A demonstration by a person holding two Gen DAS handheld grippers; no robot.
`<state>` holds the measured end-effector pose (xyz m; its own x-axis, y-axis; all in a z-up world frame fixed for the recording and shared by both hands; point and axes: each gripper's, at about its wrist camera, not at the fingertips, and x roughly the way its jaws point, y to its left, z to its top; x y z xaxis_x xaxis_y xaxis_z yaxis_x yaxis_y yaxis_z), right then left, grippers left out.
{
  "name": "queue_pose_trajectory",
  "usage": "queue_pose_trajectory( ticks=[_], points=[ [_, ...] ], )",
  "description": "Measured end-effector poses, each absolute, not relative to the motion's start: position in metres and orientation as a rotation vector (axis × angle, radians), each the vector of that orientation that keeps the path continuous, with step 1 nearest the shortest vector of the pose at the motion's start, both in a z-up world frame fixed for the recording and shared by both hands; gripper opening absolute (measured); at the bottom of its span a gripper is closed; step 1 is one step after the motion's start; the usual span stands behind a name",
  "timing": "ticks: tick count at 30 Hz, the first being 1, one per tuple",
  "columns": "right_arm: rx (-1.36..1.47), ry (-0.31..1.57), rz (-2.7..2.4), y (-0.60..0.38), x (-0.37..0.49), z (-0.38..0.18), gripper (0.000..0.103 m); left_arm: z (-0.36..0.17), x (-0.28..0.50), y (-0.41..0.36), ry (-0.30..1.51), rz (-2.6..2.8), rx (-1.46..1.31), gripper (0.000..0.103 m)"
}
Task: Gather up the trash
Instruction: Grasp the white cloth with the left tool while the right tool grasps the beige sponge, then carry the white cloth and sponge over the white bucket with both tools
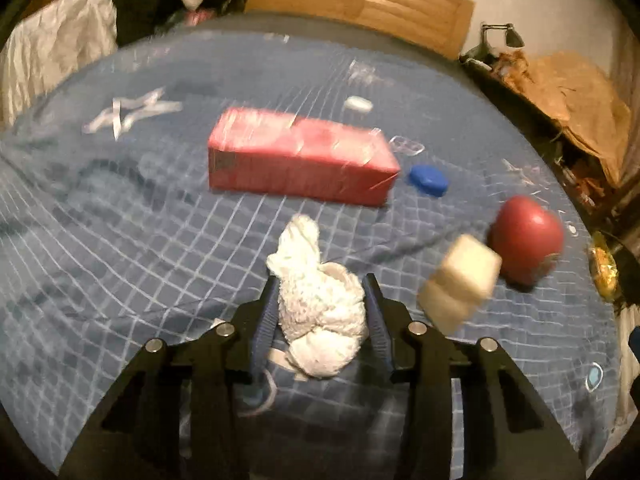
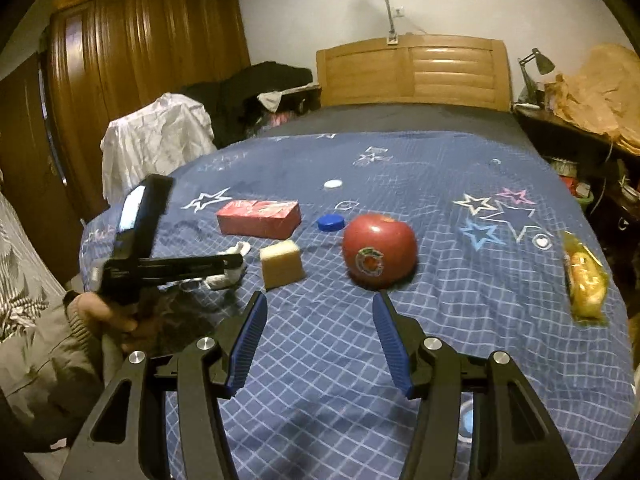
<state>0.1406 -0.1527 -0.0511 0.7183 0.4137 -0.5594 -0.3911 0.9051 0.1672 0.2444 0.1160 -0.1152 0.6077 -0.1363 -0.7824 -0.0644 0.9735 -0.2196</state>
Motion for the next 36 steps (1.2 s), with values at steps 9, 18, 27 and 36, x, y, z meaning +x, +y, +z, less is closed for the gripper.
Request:
queue_pose_trajectory(
  ticks=[9,18,27,36],
  points=[
    [-0.066,0.685,0.627,-0.091,0.189,-0.066,0.056,-0.08,0.197,0.16,0.809,-0.023,-0.359,0.035],
    [-0.129,0.845,0.588,-0.051,0.266,-0.114,0.055,-0.069,0.189,0.172,0.778,-0.011,-0.359,0.035],
    [-0.095,0.808,0.607,-0.056,0.257,-0.107,0.023,-0.071,0.184,0.163,0.787,-0.022,-0.358,0.035],
    [-0.025,0.722,0.597,-0.08,0.203,-0.074,0.02,-0.049,0.167,0.137,0.728,-0.038,-0.288,0.035]
  ],
)
